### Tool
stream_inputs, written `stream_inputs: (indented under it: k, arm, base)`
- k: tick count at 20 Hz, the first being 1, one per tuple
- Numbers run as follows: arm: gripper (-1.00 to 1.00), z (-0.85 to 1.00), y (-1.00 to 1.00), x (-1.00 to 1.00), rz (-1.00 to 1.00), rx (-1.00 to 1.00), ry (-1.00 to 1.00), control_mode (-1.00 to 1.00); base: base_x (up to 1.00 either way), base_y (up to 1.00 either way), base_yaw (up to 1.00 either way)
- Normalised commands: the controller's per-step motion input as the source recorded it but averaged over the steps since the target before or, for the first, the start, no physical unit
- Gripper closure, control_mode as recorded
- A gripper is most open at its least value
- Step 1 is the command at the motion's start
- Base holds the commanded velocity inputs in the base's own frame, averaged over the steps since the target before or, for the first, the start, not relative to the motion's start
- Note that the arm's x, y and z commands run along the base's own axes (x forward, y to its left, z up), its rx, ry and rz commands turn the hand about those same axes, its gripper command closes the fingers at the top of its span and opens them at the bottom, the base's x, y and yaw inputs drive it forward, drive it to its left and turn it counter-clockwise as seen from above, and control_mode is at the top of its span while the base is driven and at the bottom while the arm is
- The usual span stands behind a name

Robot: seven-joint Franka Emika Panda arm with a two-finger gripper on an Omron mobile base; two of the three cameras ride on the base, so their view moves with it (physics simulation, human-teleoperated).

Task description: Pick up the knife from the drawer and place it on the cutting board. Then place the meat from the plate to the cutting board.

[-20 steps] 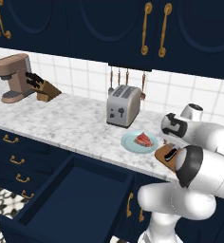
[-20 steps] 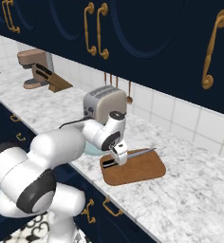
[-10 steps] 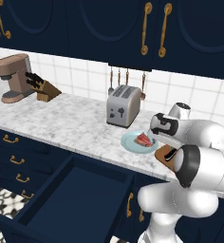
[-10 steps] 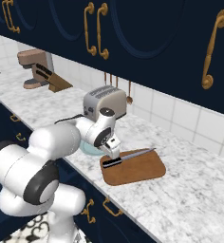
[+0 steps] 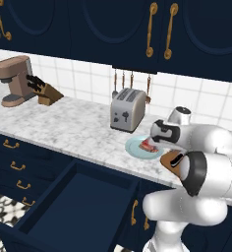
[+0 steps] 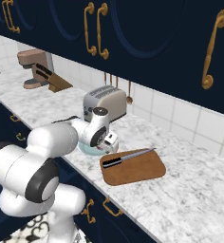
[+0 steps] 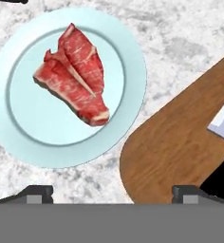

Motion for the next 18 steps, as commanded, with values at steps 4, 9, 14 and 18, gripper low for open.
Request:
stream_inputs:
  k: [4, 9, 14, 18]
  arm:
    - [-1.0, -0.03, 0.04, 0.39, 0.12, -0.04, 0.01, -1.0]
    - [-1.0, -0.04, -0.02, 0.35, 0.09, 0.0, 0.04, -1.0]
    - [-1.0, -0.1, 0.0, 0.21, 0.11, 0.0, 0.0, -1.0]
    - [-1.0, -0.24, 0.0, 0.26, 0.07, -0.02, 0.0, -1.0]
  base:
    - [0.0, 0.0, 0.0]
    - [0.0, 0.0, 0.0]
    - [0.0, 0.0, 0.0]
    - [0.0, 0.0, 0.0]
